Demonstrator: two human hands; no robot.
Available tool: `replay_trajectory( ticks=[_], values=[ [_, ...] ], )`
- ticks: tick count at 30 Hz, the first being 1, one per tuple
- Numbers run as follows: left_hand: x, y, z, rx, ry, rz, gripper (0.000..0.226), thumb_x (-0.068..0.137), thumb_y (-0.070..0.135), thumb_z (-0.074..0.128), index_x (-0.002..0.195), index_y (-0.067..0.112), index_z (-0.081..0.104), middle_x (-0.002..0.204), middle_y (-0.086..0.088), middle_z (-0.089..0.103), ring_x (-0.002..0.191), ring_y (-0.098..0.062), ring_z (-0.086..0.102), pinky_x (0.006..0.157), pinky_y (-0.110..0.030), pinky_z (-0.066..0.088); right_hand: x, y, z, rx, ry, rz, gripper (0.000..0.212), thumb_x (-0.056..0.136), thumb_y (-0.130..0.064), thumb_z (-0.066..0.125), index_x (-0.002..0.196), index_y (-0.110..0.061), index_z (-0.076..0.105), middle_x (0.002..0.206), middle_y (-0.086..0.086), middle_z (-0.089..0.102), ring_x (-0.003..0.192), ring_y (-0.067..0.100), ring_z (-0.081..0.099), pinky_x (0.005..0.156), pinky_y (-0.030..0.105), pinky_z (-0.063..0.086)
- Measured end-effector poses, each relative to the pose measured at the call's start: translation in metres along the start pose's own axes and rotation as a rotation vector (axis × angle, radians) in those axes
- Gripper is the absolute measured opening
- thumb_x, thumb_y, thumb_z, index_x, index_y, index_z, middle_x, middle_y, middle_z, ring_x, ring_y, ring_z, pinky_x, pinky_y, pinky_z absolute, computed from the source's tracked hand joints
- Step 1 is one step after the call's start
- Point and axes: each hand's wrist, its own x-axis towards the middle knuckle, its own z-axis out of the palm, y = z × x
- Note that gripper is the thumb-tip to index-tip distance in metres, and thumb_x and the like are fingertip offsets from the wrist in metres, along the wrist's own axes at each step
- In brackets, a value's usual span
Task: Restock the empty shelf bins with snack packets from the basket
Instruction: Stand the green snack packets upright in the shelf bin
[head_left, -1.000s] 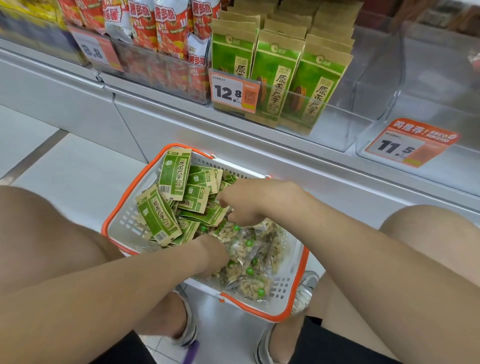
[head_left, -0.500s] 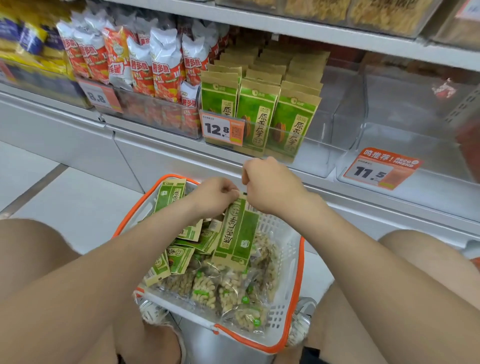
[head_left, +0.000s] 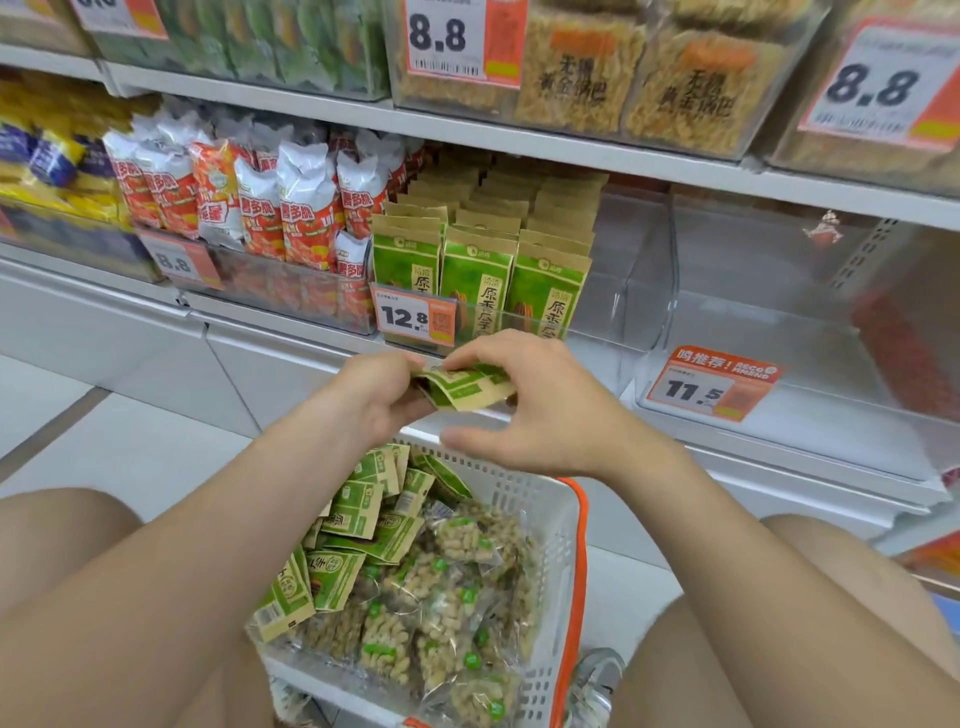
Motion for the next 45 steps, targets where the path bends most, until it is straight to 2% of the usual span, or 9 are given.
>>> replay_trajectory(
  ticks=[3, 6, 9, 14, 20, 24, 29, 41, 45],
  values=[
    [-0.010, -0.002, 0.011, 0.080, -0.074, -0.001, 0.021, 0.107, 0.005, 0.046, 0.107, 0.004, 0.067, 0.100, -0.016, 0.070, 0.088, -0.023, 0.068, 0.061, -0.032, 0.063, 0.004, 0.009, -0.010, 0.005, 0.246, 0.059, 0.021, 0.093, -0.047, 0.069, 0.105, -0.031, 0.076, 0.089, -0.015, 0.074, 0.082, 0.010, 0.066, 0.076, 0.039, 0.056],
    [-0.020, 0.001, 0.023, 0.472, -0.080, 0.227, 0.041, 0.108, 0.044, 0.042, 0.110, 0.018, 0.074, 0.114, -0.003, 0.073, 0.108, -0.021, 0.063, 0.083, -0.036, 0.050, 0.006, 0.019, -0.017, -0.066, 0.299, 0.193, 0.026, 0.100, -0.047, 0.063, 0.093, -0.025, 0.076, 0.075, -0.008, 0.070, 0.072, 0.019, 0.063, 0.071, 0.041, 0.055],
    [-0.034, 0.006, 0.031, 0.530, -0.163, 0.434, 0.060, 0.108, 0.063, 0.028, 0.111, 0.026, 0.076, 0.107, 0.002, 0.076, 0.104, -0.013, 0.069, 0.083, -0.032, 0.051, 0.008, 0.025, -0.021, 0.037, 0.253, 0.302, 0.026, 0.104, -0.043, 0.058, 0.093, -0.024, 0.072, 0.076, -0.004, 0.072, 0.071, 0.028, 0.068, 0.073, 0.045, 0.058],
    [-0.033, 0.001, 0.030, 0.392, -0.256, 0.539, 0.037, 0.110, 0.046, 0.046, 0.118, 0.016, 0.067, 0.110, -0.011, 0.076, 0.105, -0.028, 0.072, 0.100, -0.057, 0.055, 0.007, 0.018, -0.029, 0.448, 0.255, 0.401, 0.022, 0.105, -0.034, 0.059, 0.103, -0.014, 0.068, 0.077, 0.008, 0.077, 0.058, 0.022, 0.074, 0.052, 0.037, 0.057],
    [-0.031, 0.004, 0.034, 0.121, -0.333, 0.371, 0.038, 0.109, 0.039, 0.052, 0.124, 0.006, 0.064, 0.119, -0.017, 0.074, 0.107, -0.026, 0.072, 0.105, -0.057, 0.052, 0.011, 0.028, -0.025, 0.248, 0.438, 0.361, 0.044, 0.096, -0.055, 0.060, 0.092, -0.015, 0.080, 0.076, 0.003, 0.077, 0.070, 0.025, 0.071, 0.076, 0.047, 0.059],
    [-0.030, 0.011, 0.036, 0.562, -0.228, 0.677, 0.054, 0.109, 0.059, 0.037, 0.115, 0.017, 0.070, 0.110, -0.006, 0.075, 0.106, -0.023, 0.069, 0.100, -0.051, 0.053, 0.009, 0.027, -0.031, 0.052, 0.669, 0.267, 0.031, 0.103, -0.044, 0.060, 0.102, -0.022, 0.082, 0.080, -0.006, 0.076, 0.078, 0.021, 0.067, 0.073, 0.041, 0.056],
    [-0.015, -0.001, 0.029, 1.028, -0.071, 0.989, 0.039, 0.109, 0.026, 0.045, 0.148, 0.023, 0.052, 0.144, 0.001, 0.051, 0.131, -0.023, 0.048, 0.112, -0.050, 0.041, 0.011, 0.034, -0.052, 0.039, 0.909, 0.082, 0.019, 0.105, -0.025, 0.064, 0.111, -0.017, 0.080, 0.091, -0.013, 0.075, 0.079, 0.006, 0.065, 0.073, 0.021, 0.051],
    [-0.008, -0.008, 0.029, 1.435, 0.015, 0.964, 0.066, 0.102, 0.025, 0.052, 0.163, 0.033, 0.028, 0.166, 0.006, 0.029, 0.150, -0.027, 0.023, 0.117, -0.057, 0.023, 0.032, 0.054, -0.054, -0.053, 0.903, -0.065, 0.016, 0.102, -0.017, 0.066, 0.110, -0.011, 0.080, 0.100, -0.001, 0.079, 0.091, 0.017, 0.073, 0.083, 0.039, 0.059],
    [-0.007, -0.007, 0.028, 1.451, 0.033, 0.975, 0.066, 0.102, 0.024, 0.051, 0.162, 0.035, 0.029, 0.164, 0.007, 0.032, 0.150, -0.025, 0.024, 0.118, -0.059, 0.021, 0.039, 0.071, -0.047, -0.144, 0.645, 0.166, 0.021, 0.101, -0.035, 0.065, 0.105, -0.023, 0.082, 0.093, -0.003, 0.077, 0.090, 0.021, 0.069, 0.081, 0.038, 0.056]
  ],
)
